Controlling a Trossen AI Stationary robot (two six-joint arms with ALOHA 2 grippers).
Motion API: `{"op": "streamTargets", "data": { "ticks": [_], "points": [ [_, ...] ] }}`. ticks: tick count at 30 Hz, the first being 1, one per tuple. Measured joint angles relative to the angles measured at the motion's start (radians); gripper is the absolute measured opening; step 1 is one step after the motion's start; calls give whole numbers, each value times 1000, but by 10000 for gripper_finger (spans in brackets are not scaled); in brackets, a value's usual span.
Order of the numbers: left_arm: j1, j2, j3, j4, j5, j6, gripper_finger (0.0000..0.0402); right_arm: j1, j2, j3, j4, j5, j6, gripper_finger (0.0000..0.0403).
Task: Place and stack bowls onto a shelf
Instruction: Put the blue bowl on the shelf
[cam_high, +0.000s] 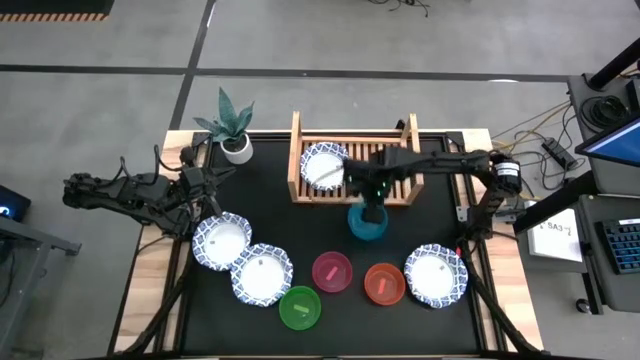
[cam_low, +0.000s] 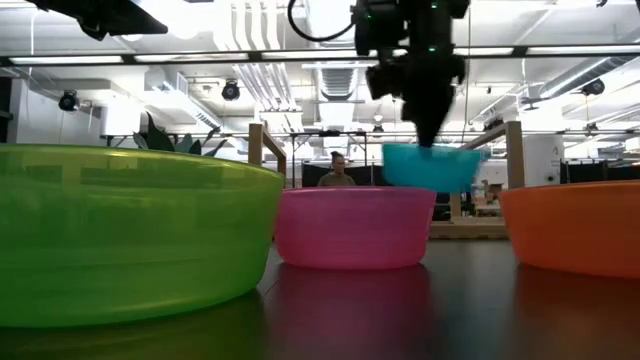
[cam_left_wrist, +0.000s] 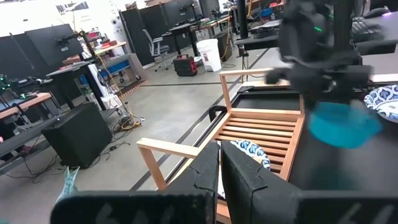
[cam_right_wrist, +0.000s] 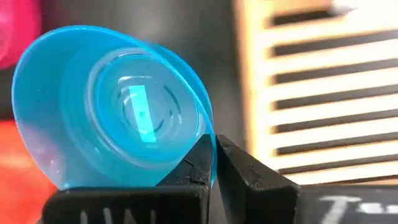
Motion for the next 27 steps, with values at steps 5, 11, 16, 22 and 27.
{"op": "streamTargets", "data": {
  "ticks": [5, 11, 16, 22, 27],
  "points": [
    [0, 3, 0, 0, 0, 0, 0, -128, 0, 89, 0, 91, -117, 8],
    [0, 3, 0, 0, 0, 0, 0, -302, 0, 104, 49, 95, -216, 8],
    [0, 3, 0, 0, 0, 0, 0, -401, 19, 83, 76, 93, -254, 8],
    [0, 3, 0, 0, 0, 5, 0, -449, 57, 74, 94, 90, -263, 8],
    [0, 3, 0, 3, 0, 8, 0, -455, 97, 70, 107, 91, -296, 8]
  ]
}}
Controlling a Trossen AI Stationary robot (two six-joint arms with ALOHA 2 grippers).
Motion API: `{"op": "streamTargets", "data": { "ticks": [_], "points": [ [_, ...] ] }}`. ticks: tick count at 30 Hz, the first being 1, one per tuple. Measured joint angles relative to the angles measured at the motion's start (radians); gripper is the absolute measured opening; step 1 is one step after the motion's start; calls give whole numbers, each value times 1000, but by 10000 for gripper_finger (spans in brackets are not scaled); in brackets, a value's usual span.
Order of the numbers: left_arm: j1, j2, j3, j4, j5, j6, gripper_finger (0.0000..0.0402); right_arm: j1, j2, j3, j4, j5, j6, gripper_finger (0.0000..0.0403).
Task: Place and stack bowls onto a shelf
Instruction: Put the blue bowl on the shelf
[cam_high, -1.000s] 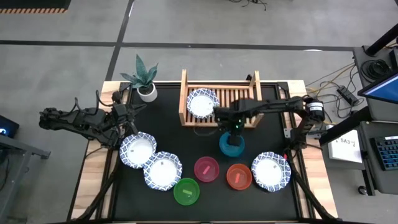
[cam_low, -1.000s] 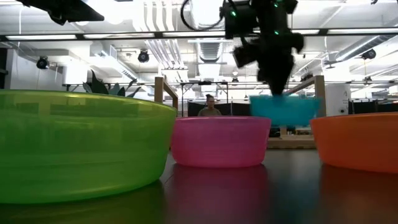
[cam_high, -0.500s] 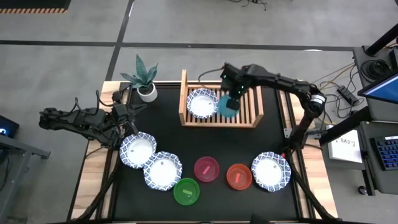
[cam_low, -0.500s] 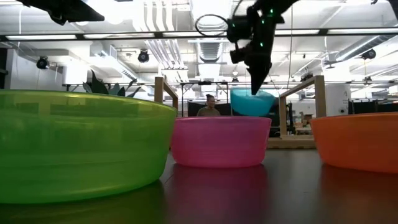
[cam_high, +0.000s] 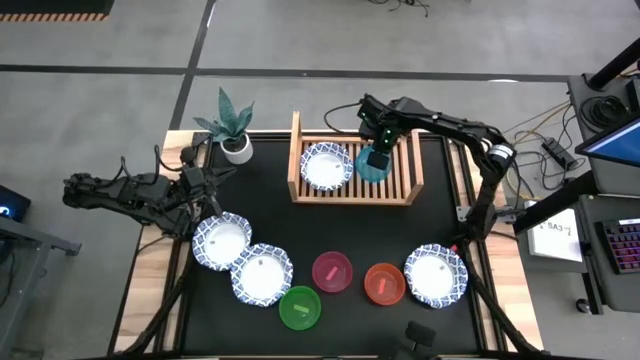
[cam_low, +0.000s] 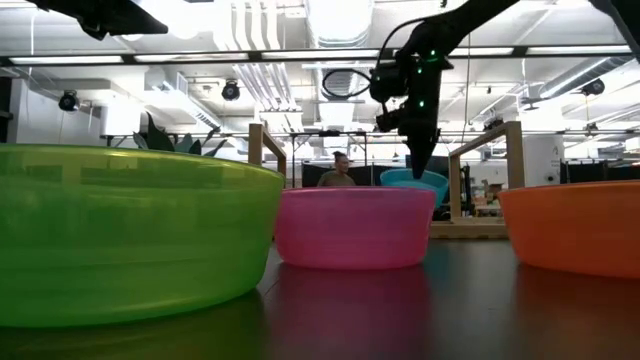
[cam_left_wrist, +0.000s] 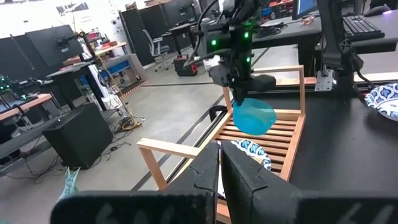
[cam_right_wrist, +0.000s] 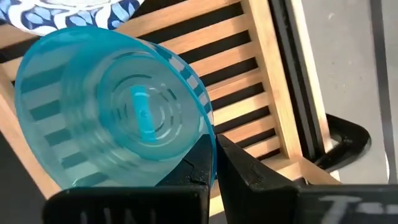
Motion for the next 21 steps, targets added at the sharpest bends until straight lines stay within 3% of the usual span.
{"op": "streamTargets", "data": {
  "ticks": [11, 21],
  "points": [
    [0, 0, 0, 4, 0, -26, 0, -16, 106, -2, 7, 0, -41, 12],
    [0, 2, 0, 4, 0, -26, 0, -37, 121, -3, 6, -1, -41, 28]
  ]
}}
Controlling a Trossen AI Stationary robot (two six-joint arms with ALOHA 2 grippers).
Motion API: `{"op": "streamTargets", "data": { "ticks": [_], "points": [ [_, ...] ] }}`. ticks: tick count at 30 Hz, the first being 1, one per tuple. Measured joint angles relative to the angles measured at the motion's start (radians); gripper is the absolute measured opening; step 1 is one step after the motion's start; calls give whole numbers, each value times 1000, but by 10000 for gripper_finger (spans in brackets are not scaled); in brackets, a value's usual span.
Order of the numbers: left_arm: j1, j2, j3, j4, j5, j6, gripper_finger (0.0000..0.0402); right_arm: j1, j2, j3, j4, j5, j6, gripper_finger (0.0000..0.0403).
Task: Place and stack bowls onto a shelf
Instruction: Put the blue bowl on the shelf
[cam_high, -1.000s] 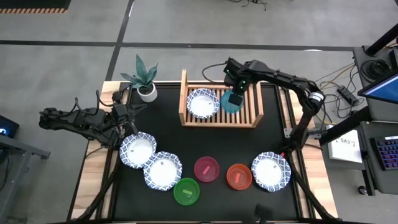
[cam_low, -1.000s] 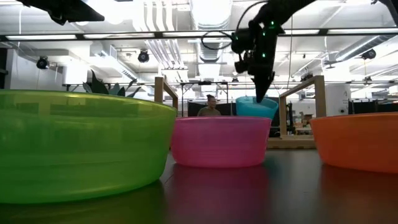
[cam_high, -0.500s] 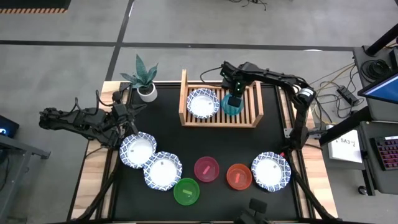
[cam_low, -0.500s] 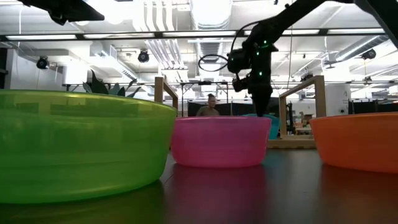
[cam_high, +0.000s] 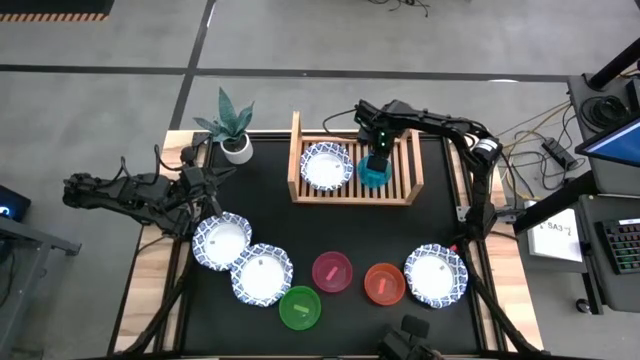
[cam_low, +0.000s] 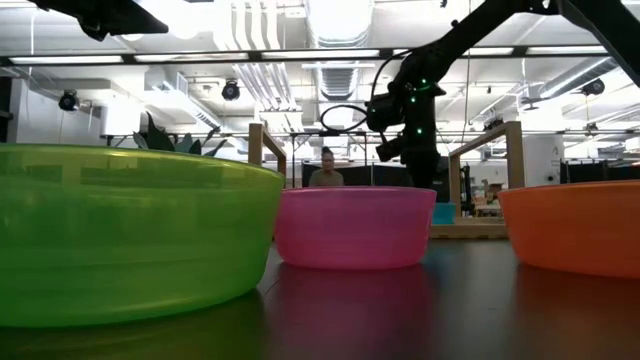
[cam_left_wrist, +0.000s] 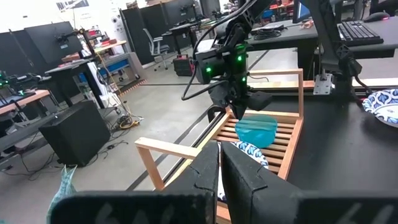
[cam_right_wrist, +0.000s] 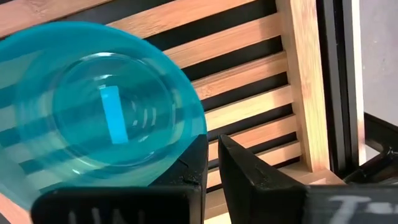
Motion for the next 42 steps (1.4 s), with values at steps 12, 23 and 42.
{"op": "streamTargets", "data": {
  "ticks": [12, 23, 42],
  "points": [
    [0, 4, 0, 0, 0, 0, 0, -2, -5, 17, 0, 3, 0, 28],
    [0, 4, 0, 0, 0, 0, 0, 12, -55, 72, -33, -261, 86, 28],
    [0, 5, 0, 0, 0, 3, 0, 33, -52, -169, 325, 121, 97, 28]
  ]
}}
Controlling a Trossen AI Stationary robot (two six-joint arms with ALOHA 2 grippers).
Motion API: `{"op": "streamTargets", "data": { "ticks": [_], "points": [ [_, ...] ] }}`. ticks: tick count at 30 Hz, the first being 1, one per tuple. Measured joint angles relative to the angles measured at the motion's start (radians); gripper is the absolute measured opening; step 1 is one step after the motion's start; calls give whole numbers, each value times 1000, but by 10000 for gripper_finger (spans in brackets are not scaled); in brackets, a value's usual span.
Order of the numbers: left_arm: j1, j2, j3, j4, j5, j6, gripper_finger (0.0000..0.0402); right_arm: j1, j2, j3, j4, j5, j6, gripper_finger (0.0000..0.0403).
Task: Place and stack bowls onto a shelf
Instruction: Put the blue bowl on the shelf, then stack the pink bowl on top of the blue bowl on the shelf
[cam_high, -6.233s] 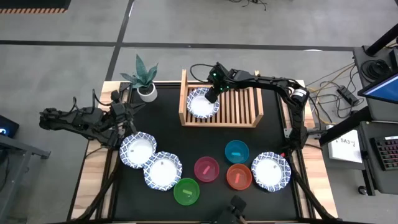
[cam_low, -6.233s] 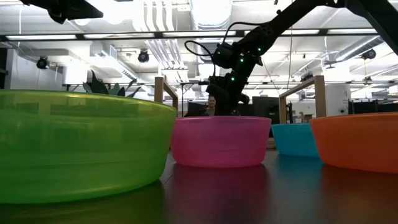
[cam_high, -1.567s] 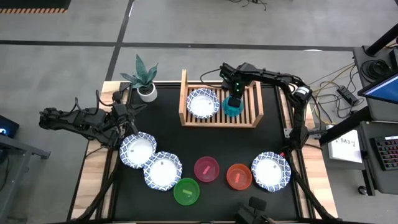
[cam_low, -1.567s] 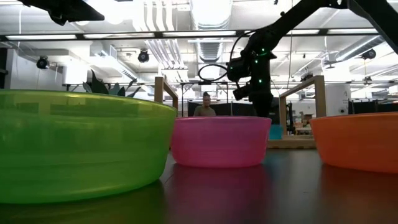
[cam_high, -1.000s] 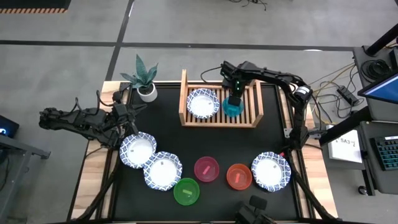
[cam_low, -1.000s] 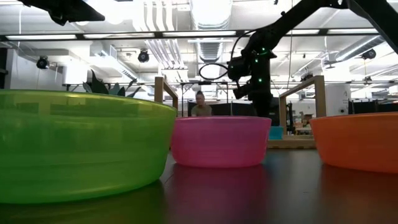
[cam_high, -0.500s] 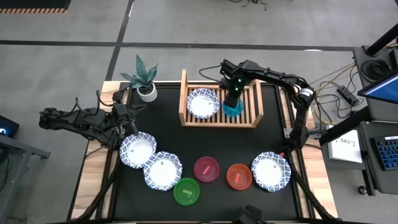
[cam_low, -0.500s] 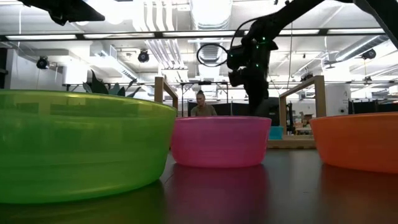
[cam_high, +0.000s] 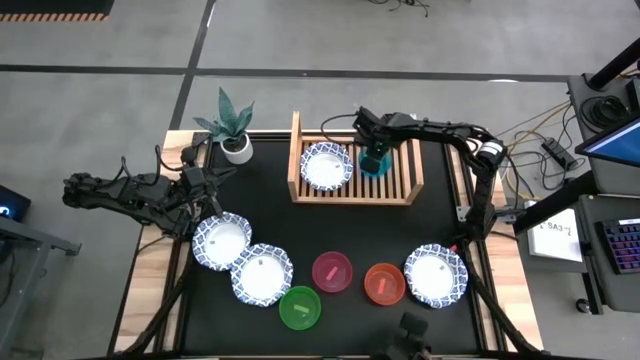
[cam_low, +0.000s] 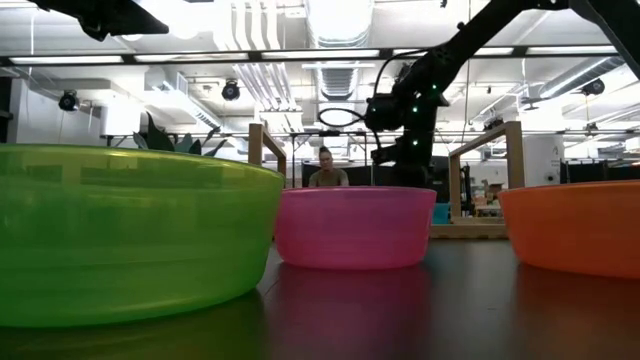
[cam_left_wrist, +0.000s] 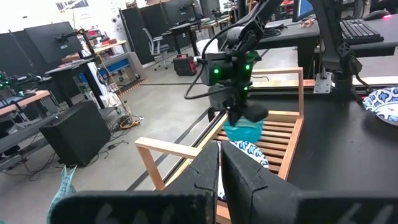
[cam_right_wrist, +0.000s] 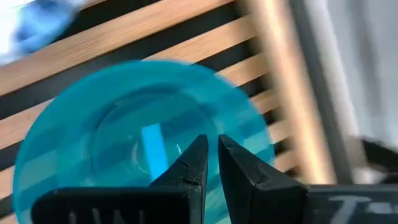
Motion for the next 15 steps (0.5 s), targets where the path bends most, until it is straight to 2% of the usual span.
{"op": "streamTargets", "data": {
  "ticks": [2, 9, 15],
  "points": [
    [0, 0, 0, 0, 0, 0, 0, 0, 0, 9, 25, 79, 8, 28],
    [0, 0, 0, 8, 0, -5, 0, 15, -4, 102, -99, 79, 44, 28],
    [0, 3, 0, 8, 0, -66, 0, 93, -71, 100, -135, -43, 115, 28]
  ]
}}
